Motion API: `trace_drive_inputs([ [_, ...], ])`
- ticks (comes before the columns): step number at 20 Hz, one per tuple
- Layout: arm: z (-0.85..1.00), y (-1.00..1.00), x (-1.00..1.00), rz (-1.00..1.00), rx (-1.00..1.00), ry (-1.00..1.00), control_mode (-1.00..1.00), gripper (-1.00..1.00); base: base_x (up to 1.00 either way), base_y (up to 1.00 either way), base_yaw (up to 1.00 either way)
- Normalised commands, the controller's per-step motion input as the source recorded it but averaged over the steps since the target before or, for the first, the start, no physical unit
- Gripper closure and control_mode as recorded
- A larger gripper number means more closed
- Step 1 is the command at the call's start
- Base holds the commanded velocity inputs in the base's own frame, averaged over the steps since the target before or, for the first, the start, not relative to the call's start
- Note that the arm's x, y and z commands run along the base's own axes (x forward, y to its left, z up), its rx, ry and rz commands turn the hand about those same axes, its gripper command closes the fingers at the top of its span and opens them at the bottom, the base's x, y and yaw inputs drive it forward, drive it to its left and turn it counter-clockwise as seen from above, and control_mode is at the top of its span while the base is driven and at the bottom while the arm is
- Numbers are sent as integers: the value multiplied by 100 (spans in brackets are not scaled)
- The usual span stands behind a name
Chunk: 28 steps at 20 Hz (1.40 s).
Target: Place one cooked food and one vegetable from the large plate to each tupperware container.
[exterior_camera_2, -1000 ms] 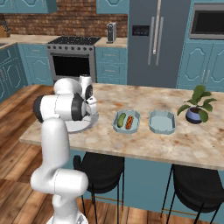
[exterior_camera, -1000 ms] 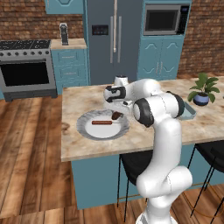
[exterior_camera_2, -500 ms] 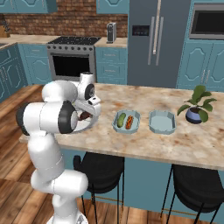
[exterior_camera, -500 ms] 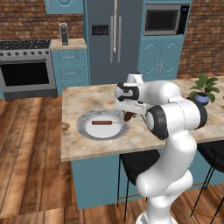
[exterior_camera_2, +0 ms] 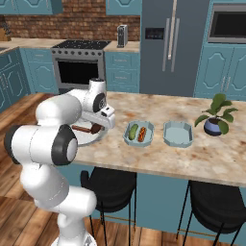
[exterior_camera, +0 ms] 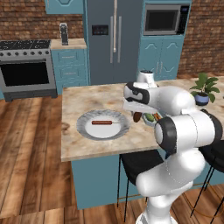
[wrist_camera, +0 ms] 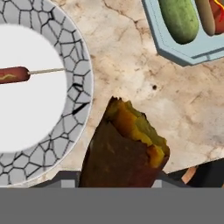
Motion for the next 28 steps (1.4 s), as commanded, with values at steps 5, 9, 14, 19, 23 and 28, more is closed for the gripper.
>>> trace_drive_inputs([
  [5, 19, 35, -38, 8, 0, -2, -100, 100, 0, 0, 0],
  [9, 17, 16, -31, 1, 0, -5, -100, 100, 0, 0, 0],
  [14, 0, 0, -10, 0, 0, 0, 100, 100, -49, -60, 0],
  [19, 0, 0, 0, 0, 0, 0, 100, 100, -31, -100, 0],
  [23, 0, 0, 0, 0, 0, 0, 100, 100, 31, -83, 1],
  [28, 0, 0, 0, 0, 0, 0, 100, 100, 41, -19, 0],
])
